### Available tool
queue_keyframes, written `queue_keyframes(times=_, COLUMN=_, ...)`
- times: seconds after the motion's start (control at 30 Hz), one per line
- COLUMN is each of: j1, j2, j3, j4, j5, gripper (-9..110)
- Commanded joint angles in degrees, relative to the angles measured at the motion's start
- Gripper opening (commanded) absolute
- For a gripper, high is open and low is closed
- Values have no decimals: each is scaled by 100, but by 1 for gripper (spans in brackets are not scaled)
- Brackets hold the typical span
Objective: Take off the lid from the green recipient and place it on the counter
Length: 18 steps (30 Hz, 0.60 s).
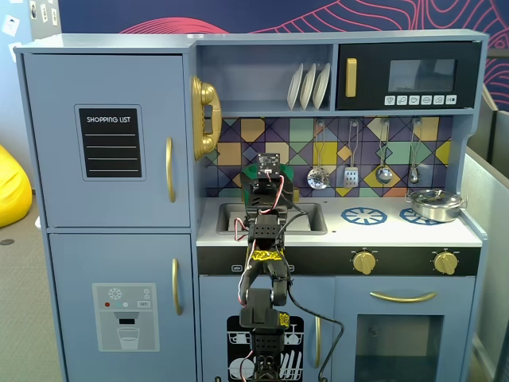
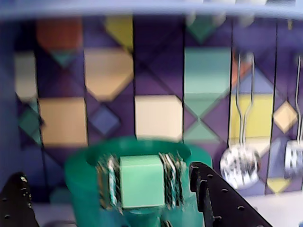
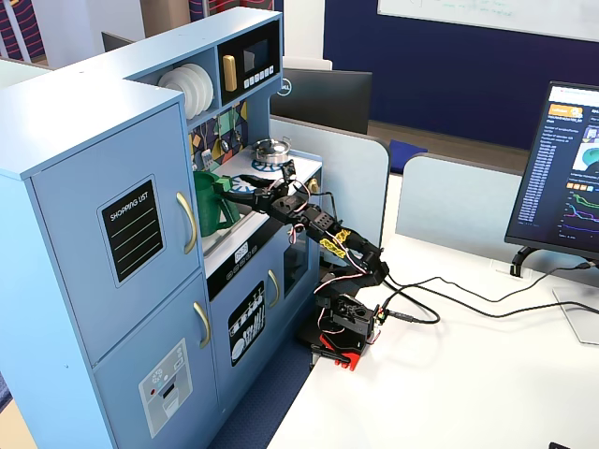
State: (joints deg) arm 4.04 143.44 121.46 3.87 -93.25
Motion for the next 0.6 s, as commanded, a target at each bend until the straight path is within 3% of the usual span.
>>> queue_keyframes(times=0.0, j1=123, j2=-255, j3=-712, j4=193, j5=-114, gripper=39)
queue_keyframes(times=0.57, j1=158, j2=-782, j3=-1213, j4=721, j5=-141, gripper=36)
